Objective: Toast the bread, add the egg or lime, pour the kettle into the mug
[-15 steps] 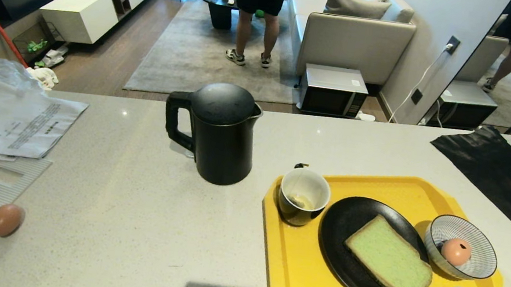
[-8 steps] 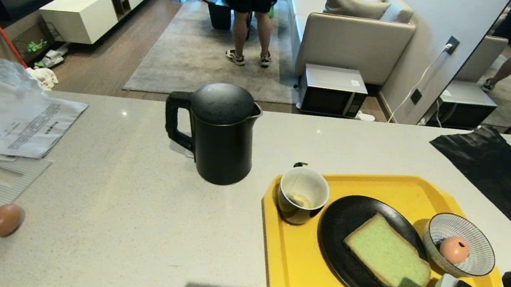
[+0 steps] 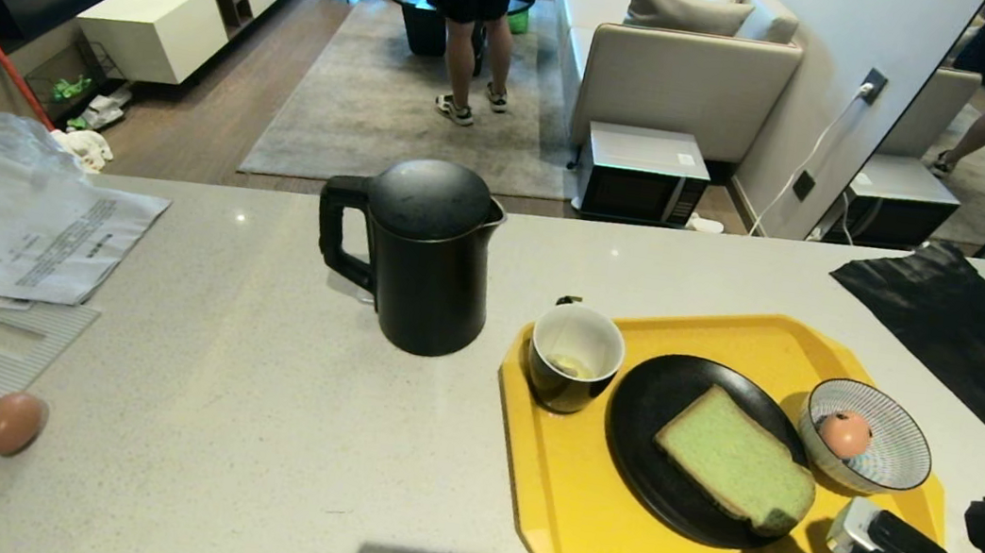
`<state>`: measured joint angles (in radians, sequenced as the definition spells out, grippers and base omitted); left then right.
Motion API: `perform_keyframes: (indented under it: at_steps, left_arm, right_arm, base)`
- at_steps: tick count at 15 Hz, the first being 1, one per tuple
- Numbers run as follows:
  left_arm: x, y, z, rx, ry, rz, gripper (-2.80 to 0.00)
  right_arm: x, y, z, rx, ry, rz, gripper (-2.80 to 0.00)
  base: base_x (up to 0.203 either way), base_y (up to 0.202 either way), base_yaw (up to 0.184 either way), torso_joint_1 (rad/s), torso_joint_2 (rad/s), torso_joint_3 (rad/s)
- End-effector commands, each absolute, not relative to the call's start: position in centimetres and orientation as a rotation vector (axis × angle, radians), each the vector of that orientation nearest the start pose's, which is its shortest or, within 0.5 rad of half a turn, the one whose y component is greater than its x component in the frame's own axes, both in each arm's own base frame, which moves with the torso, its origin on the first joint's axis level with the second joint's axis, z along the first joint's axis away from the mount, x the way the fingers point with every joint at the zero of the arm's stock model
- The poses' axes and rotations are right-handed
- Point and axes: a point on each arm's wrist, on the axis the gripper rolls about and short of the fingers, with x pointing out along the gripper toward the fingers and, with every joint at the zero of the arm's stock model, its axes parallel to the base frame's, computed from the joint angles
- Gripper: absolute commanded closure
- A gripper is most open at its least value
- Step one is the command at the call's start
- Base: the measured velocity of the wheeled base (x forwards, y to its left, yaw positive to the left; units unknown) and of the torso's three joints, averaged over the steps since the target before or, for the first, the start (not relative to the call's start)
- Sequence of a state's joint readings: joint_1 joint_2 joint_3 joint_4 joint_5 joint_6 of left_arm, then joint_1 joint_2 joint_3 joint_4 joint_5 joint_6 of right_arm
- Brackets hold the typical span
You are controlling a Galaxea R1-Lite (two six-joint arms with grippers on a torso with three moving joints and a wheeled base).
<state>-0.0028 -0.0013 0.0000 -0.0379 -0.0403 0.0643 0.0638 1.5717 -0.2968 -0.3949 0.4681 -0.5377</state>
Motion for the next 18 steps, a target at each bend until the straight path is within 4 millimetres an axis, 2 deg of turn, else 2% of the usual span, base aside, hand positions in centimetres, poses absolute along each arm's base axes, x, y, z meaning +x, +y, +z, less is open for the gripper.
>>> perform_keyframes:
  at_steps: [1,13,18]
  left_arm:
    - [-2.2,-0.1,7.5,0.065,-0.024,-0.044,0.00]
    - [-2.2,-0.1,7.5,0.065,-0.024,-0.042,0.00]
    - [-2.2,-0.1,7.5,0.065,-0.024,-0.043,0.00]
  right_arm:
    - [18.5,2.2,7.8,-0.314,0.706,0.717,0.00]
    - [18.3,3.0,8.1,-0.251,0.706,0.719,0.00]
    - [15.5,2.3,8.9,-0.269,0.665,0.667,0.00]
  base:
    - [0.000,0.000,0.000,0.000,0.00,0.000]
    - [0.000,0.000,0.000,0.000,0.00,0.000]
    - [0.000,0.000,0.000,0.000,0.00,0.000]
